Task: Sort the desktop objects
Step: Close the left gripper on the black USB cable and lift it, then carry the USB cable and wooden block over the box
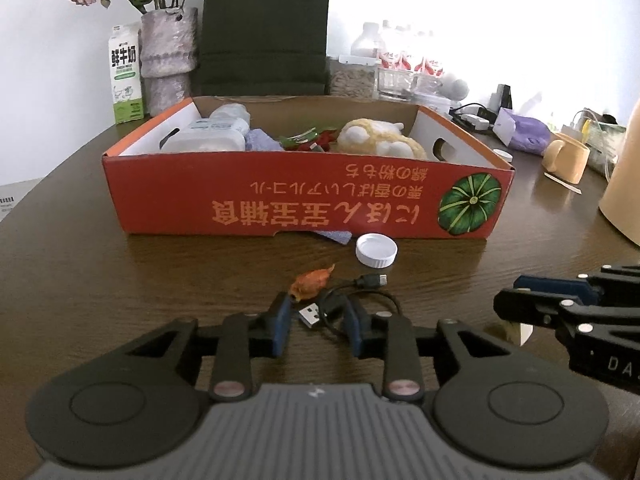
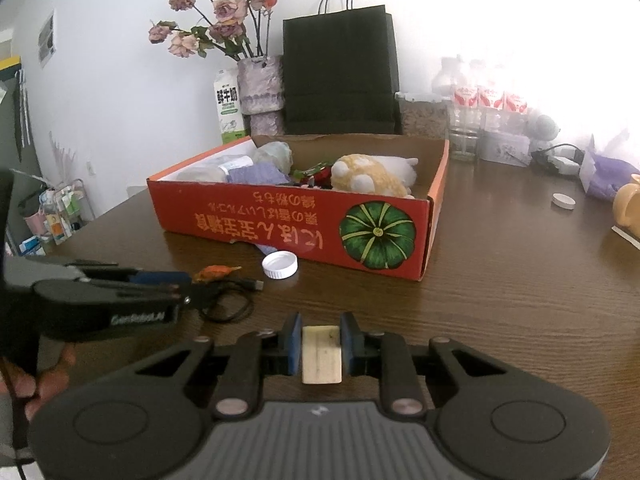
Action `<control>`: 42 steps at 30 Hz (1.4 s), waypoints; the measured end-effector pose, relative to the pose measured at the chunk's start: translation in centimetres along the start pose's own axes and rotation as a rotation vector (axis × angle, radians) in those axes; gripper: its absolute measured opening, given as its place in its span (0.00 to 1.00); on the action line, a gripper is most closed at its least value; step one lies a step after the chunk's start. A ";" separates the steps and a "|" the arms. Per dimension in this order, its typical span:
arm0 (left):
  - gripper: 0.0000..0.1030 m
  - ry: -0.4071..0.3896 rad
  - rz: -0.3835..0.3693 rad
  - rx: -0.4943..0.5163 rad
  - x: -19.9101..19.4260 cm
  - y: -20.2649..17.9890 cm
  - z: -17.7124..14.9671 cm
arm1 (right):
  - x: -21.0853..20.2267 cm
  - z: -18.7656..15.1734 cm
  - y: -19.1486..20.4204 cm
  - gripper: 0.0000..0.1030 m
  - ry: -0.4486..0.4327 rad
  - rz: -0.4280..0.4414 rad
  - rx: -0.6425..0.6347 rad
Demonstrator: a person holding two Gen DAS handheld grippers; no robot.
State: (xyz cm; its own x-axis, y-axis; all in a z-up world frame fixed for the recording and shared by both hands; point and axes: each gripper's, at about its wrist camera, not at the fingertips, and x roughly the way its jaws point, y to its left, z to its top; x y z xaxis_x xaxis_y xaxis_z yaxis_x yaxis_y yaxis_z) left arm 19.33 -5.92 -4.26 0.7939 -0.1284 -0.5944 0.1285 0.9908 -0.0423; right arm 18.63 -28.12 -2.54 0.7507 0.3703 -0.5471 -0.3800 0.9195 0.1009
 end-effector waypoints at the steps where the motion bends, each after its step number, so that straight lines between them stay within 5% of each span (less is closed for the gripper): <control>1: 0.19 -0.001 -0.001 0.005 0.0 0.0 -0.1 | 0.0 -0.1 0.0 0.19 0.002 0.001 -0.001; 11: 0.11 -0.017 -0.036 0.001 -1.1 0.1 -0.6 | 0.6 -1.0 0.0 0.19 0.033 -0.006 -0.002; 13: 0.03 -0.026 -0.040 0.002 -1.4 0.1 -0.6 | 0.5 -0.9 0.0 0.19 0.025 -0.010 0.000; 21: 0.03 -0.053 -0.052 0.017 -2.1 -0.1 -0.4 | 0.0 -0.3 0.1 0.19 0.000 -0.013 -0.005; 25: 0.08 -0.014 -0.051 0.041 -1.4 0.0 -0.2 | 0.1 -0.5 0.0 0.19 0.011 -0.015 -0.002; 29: 0.37 0.001 -0.045 0.033 -1.0 0.3 -0.2 | 0.1 -0.8 0.0 0.19 0.017 -0.015 0.003; 32: 0.40 0.011 -0.058 0.031 -0.7 0.4 -0.4 | 0.1 -1.0 0.1 0.19 0.018 -0.009 0.003; 34: 0.38 0.007 -0.052 0.053 -0.7 0.2 -0.5 | 0.1 -1.0 0.2 0.19 0.020 -0.005 0.001; 36: 0.17 -0.004 -0.031 0.089 -0.7 -0.2 -0.6 | 0.2 -1.0 0.3 0.19 0.019 0.000 -0.001; 42: 0.12 -0.030 -0.042 0.071 -1.6 0.0 -0.5 | 0.0 -0.5 0.9 0.19 0.001 0.012 -0.003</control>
State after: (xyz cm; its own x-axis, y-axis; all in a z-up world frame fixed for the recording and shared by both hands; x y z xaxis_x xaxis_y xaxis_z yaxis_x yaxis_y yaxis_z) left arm 17.79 -5.72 -3.73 0.8040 -0.1716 -0.5693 0.2026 0.9792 -0.0090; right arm 18.02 -27.35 -2.88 0.7456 0.3811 -0.5467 -0.3903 0.9146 0.1053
